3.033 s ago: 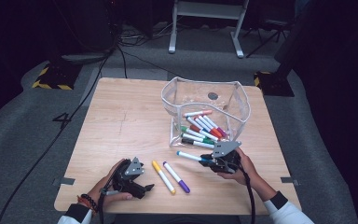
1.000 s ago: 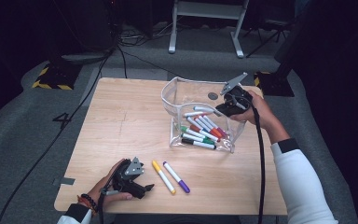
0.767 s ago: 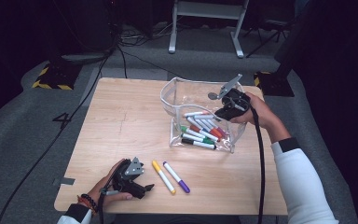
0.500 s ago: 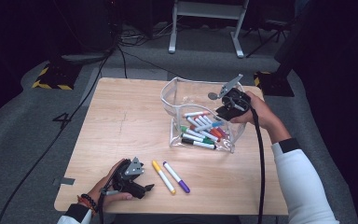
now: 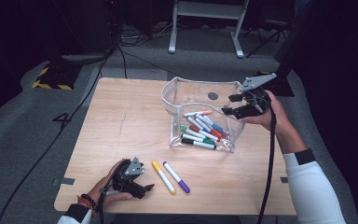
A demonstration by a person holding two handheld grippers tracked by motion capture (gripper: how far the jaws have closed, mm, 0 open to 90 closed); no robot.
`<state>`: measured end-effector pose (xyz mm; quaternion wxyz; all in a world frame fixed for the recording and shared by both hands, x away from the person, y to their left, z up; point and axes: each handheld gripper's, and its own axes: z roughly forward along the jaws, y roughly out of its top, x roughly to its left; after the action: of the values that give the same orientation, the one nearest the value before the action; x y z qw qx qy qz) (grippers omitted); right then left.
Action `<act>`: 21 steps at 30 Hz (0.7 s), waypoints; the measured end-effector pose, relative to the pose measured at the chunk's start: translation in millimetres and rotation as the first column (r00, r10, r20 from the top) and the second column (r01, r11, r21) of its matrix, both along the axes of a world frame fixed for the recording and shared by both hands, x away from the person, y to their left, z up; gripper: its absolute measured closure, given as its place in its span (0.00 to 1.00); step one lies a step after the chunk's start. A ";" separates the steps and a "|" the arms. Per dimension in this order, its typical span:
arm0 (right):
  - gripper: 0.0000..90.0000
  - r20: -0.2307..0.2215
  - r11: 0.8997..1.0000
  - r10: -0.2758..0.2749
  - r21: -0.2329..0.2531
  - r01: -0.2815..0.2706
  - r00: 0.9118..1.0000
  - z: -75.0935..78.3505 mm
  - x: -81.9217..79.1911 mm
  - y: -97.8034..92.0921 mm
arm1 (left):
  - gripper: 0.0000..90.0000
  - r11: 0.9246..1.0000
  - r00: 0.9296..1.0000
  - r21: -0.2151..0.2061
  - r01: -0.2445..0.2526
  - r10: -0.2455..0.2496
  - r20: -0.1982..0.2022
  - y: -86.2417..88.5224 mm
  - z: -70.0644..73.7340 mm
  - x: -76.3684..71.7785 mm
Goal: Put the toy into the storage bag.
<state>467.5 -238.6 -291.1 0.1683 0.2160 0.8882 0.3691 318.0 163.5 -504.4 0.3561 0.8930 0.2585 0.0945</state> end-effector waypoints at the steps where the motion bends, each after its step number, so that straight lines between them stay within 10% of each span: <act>1: 0.42 0.012 1.000 -0.004 0.007 0.004 1.000 1.3 -4.2 -2.0 | 0.13 1.000 1.000 0.000 0.000 0.000 0.000 0.0 0.0 0.1; 11: 0.36 0.075 0.994 0.009 0.107 -0.017 0.997 -5.2 -57.8 -17.9 | 0.13 1.000 1.000 0.001 -0.003 0.003 0.000 0.0 0.0 -0.3; 21: 0.36 0.070 0.991 0.052 0.118 -0.060 0.996 -53.0 -99.5 -5.1 | 0.13 1.000 1.000 0.002 -0.007 0.007 -0.001 0.0 0.1 -0.6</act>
<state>368.0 -243.7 -344.1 0.1745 0.1883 0.8640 0.4332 317.4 163.5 -504.3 0.3547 0.8925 0.2618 0.0955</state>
